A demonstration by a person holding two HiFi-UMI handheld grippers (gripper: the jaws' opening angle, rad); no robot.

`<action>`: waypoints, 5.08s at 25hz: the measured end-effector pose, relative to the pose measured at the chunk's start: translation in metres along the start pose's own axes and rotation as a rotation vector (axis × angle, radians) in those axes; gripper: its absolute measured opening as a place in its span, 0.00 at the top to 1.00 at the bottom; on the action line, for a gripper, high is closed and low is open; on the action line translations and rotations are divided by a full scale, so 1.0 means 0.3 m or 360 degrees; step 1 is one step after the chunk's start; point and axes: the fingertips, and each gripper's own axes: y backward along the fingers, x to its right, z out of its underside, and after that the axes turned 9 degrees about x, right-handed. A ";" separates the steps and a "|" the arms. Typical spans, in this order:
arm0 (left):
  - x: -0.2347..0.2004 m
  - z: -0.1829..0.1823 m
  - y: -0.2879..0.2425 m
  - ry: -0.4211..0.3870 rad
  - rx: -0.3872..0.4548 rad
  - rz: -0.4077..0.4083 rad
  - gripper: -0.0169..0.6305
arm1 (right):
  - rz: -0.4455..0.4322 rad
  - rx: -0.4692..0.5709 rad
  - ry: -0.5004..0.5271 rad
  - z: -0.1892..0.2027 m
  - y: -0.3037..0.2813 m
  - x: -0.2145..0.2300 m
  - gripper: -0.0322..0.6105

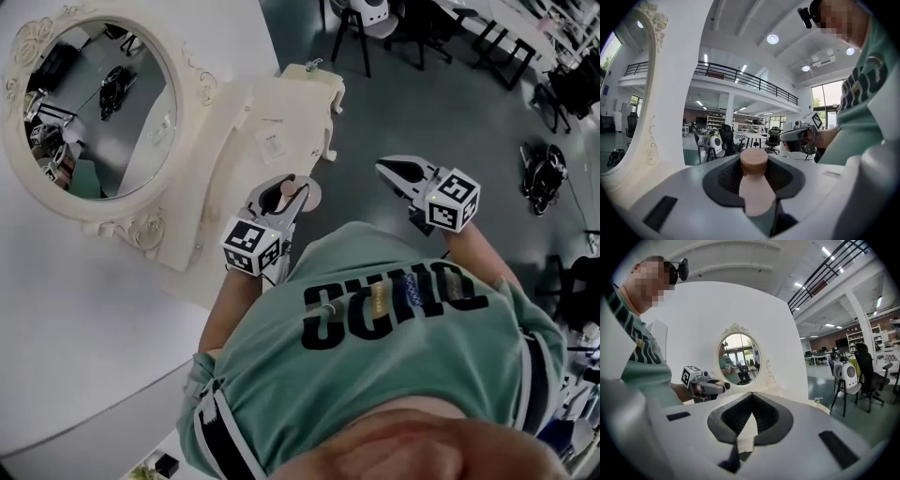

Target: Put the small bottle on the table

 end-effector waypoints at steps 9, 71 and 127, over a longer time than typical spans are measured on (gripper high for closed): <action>-0.149 0.020 0.022 0.0052 0.0000 0.0018 0.77 | 0.0033 -0.0050 0.0003 -0.007 -0.156 0.047 0.96; -1.042 -0.038 -0.963 0.0090 -0.0083 -0.0532 0.77 | -0.0540 -0.0109 0.0039 -0.240 -0.910 1.285 0.96; -1.680 0.760 -0.929 0.0031 -0.0370 -0.0747 0.77 | -0.0642 -0.0388 0.0023 0.577 -1.553 1.280 0.96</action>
